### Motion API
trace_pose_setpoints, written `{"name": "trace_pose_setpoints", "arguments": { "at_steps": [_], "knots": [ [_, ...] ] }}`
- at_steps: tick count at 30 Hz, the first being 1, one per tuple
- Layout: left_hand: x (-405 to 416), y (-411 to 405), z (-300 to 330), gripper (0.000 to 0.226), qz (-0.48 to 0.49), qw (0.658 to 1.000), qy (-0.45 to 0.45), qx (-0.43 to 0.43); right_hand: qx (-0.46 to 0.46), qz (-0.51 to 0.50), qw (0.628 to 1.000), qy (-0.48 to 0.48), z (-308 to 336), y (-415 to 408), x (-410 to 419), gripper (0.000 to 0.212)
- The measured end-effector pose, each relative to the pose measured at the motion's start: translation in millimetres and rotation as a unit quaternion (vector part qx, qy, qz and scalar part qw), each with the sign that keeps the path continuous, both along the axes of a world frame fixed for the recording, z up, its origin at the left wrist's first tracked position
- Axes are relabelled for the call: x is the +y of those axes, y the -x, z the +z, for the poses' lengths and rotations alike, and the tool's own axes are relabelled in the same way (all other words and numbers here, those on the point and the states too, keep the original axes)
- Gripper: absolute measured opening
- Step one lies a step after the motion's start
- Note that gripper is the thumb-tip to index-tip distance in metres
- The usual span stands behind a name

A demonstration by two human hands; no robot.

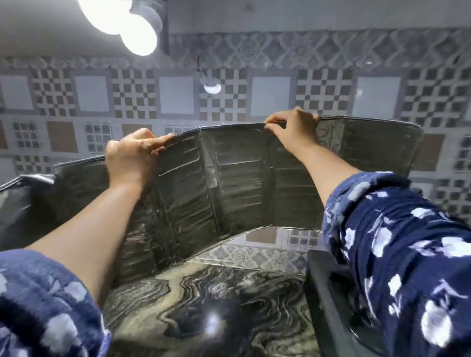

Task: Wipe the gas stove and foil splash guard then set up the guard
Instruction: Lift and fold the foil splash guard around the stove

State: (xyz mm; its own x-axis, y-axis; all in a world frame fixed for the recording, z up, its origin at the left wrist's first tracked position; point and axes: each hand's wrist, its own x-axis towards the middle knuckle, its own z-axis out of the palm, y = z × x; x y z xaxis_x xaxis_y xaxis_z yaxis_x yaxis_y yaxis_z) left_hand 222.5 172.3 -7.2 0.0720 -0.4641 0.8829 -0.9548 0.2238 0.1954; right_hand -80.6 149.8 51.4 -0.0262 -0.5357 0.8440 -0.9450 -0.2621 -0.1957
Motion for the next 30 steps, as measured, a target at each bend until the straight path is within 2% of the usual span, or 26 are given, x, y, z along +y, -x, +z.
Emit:
{"name": "trace_pose_setpoints", "arguments": {
  "at_steps": [2,3,6,8,18,30],
  "knots": [
    [-8,20,-1,0.048,-0.005,0.999,0.0,0.034,0.007,-0.001,1.0,0.002,-1,22,-3,0.021],
    [-11,32,-4,0.051,-0.011,0.999,0.007,0.032,0.01,-0.001,1.0,0.003,-3,34,-5,0.021],
    [-23,71,-13,0.027,-0.064,0.998,0.024,0.009,0.012,0.003,1.0,0.012,-11,70,-10,0.02],
    [-33,96,-18,0.023,-0.079,0.997,0.027,-0.008,0.012,-0.006,1.0,0.015,-13,97,-13,0.02],
    [-85,222,-51,0.025,-0.159,0.987,0.005,0.021,0.016,-0.058,0.998,-0.014,-34,218,-23,0.023],
    [-140,314,-110,0.035,-0.173,0.983,-0.048,-0.035,-0.014,-0.062,0.995,-0.071,-111,323,-77,0.018]
  ]
}}
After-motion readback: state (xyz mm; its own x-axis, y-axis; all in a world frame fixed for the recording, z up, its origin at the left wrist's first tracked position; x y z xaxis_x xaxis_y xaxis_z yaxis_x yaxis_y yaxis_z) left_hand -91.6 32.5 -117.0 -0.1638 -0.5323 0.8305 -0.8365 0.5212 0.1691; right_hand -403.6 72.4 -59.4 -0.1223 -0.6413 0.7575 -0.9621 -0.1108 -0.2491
